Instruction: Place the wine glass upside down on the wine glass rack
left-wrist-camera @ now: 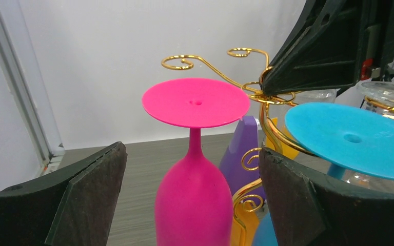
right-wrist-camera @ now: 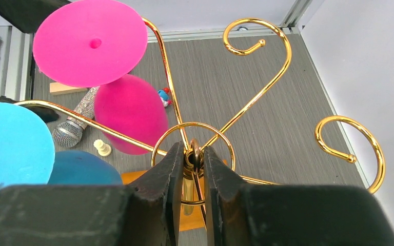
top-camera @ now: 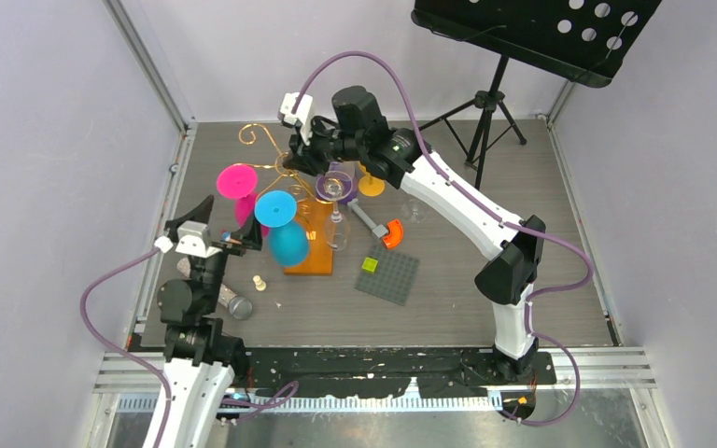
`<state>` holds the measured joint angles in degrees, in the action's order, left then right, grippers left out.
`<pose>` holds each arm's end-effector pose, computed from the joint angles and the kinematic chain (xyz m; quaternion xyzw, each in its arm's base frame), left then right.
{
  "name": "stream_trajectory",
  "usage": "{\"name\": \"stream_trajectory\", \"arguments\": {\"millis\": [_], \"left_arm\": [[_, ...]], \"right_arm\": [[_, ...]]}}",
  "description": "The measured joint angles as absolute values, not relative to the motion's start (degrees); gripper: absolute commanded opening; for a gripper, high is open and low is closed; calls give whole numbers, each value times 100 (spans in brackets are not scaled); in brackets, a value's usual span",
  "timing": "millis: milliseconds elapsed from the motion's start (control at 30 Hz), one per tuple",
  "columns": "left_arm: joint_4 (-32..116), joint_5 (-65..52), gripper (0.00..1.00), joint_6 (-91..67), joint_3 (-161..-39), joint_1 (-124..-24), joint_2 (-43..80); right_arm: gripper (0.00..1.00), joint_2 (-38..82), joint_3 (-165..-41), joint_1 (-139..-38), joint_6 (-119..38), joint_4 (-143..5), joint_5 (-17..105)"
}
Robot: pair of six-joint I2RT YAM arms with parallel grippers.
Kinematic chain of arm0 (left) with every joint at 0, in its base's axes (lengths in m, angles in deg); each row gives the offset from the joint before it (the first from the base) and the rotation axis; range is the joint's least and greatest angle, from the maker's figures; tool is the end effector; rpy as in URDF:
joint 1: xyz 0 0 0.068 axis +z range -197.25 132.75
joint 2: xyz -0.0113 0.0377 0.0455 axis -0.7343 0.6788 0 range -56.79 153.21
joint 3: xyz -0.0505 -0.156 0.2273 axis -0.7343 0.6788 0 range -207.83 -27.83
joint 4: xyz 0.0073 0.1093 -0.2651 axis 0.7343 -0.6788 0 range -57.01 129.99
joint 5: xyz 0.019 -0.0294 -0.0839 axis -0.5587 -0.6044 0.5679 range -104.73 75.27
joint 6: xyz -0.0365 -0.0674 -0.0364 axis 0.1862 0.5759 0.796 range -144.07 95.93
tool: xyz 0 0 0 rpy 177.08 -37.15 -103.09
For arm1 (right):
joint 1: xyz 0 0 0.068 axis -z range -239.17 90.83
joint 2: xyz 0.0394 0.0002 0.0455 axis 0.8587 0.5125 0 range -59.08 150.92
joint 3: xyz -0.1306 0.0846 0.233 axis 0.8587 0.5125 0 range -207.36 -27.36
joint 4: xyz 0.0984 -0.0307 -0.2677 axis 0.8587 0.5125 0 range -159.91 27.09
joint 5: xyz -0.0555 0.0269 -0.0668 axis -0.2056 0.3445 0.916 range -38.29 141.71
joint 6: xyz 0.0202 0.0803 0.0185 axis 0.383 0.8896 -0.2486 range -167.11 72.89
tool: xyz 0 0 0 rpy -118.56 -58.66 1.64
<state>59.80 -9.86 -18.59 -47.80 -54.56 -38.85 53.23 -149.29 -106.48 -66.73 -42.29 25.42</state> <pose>0.1666 -0.0277 0.3220 0.0441 0.5592 -0.1158 0.8197 0.3251 0.4011 0.4259 -0.5459 0.5835 0.3156 0.5118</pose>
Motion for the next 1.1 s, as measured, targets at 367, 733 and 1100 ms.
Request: {"name": "stream_trajectory", "arguments": {"millis": [367,733,1100], "left_arm": [[4424,-1500,99,-1861,-5469,-5456,-4978],[3576,-1871,96,-2021,-6398,-5456,-5155],[3523,-1898,96,-2008,-7071,-5456,-5020]], "right_arm": [[30,5323,-14929,-10707,-6743,-4242,2654],[42,5302,-14931,-10748,-6800,-4273,2820],[60,5087,-15252,-10759,-6769,-4404,2886]]}}
